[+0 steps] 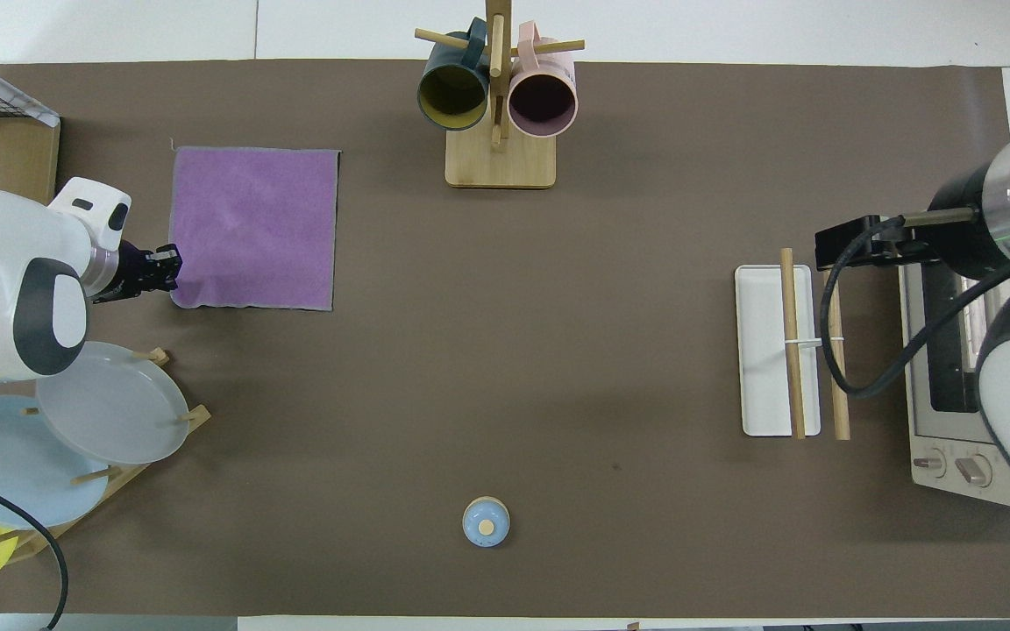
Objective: Fold towel and hang on rack
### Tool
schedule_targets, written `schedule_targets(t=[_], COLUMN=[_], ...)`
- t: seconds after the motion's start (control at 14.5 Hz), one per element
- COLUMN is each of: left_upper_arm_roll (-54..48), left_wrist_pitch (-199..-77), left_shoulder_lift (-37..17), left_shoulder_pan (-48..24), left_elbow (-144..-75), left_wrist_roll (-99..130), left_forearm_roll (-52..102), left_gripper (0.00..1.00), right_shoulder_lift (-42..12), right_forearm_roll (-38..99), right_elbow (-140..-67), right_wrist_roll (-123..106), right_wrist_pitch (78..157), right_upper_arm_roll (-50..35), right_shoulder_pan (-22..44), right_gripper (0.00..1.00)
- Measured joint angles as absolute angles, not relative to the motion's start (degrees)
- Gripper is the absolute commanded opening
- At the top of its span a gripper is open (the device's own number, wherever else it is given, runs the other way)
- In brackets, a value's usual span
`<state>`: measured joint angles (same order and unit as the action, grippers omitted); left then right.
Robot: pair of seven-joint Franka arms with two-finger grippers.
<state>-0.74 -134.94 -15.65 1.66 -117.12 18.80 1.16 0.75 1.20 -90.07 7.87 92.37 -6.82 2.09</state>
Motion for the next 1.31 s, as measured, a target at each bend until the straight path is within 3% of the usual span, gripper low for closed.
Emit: schedule_targets(t=[0.62, 1.31], left_upper_arm_roll=[-1.3, -1.6], left_wrist_pitch=[-128.5, -128.5], left_shoulder_lift=[-12.6, -11.7], left_shoulder_pan=[-1.1, -17.7], left_elbow=[-113.8, -112.7], left_wrist_roll=[16.5, 14.7], left_forearm_roll=[0.9, -12.4], left_gripper=[0.0, 0.0], right_shoulder_lift=[0.5, 0.5], right_forearm_roll=[1.3, 1.3], right_elbow=[-93.4, -93.6], right_wrist_roll=[12.7, 12.8], right_wrist_pitch=[97.5, 97.9], right_upper_arm_roll=[-9.5, -9.5], right_shoulder_pan=[3.4, 3.5], right_gripper=[1.0, 1.0])
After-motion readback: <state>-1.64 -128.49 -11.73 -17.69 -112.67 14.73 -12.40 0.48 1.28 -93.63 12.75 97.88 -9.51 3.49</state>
